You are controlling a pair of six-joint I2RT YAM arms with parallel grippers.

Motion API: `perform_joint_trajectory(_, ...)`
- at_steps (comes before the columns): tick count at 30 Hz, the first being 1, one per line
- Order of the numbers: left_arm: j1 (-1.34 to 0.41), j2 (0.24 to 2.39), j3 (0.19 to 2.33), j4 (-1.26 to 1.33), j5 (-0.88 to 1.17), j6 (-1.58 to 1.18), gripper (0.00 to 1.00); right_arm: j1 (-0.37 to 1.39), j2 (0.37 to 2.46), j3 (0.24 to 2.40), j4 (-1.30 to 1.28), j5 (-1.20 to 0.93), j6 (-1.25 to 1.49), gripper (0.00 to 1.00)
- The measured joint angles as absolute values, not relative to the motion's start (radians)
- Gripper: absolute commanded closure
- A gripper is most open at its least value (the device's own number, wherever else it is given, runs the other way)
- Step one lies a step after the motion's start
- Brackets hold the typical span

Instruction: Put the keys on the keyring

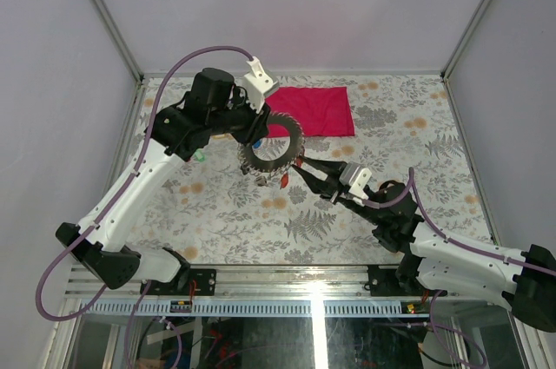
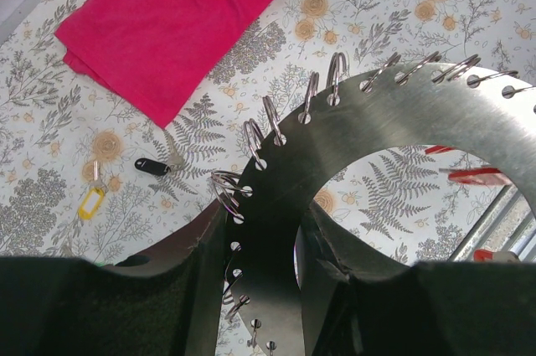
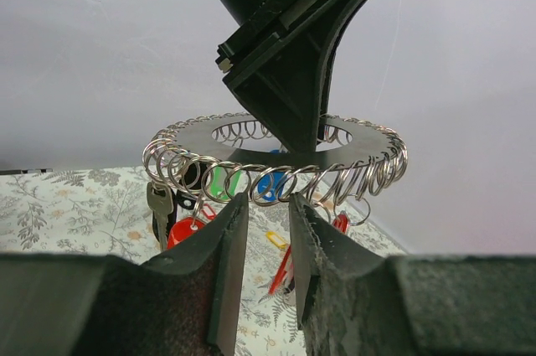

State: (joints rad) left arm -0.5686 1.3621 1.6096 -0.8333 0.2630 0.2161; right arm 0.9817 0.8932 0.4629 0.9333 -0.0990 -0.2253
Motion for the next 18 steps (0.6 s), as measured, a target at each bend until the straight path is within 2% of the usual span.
perform_joint_trajectory(6,-0.569,1.362,1.610,-0.833,0.265,0.216,1.00,0.982,0.893,0.463,0.929,-0.099,-0.223,0.67)
perform_joint_trajectory(18,-0.569,1.362,1.610,-0.833,0.263,0.215,1.00,0.982,0.823,0.432,0.852,-0.099,-0.227,0.75)
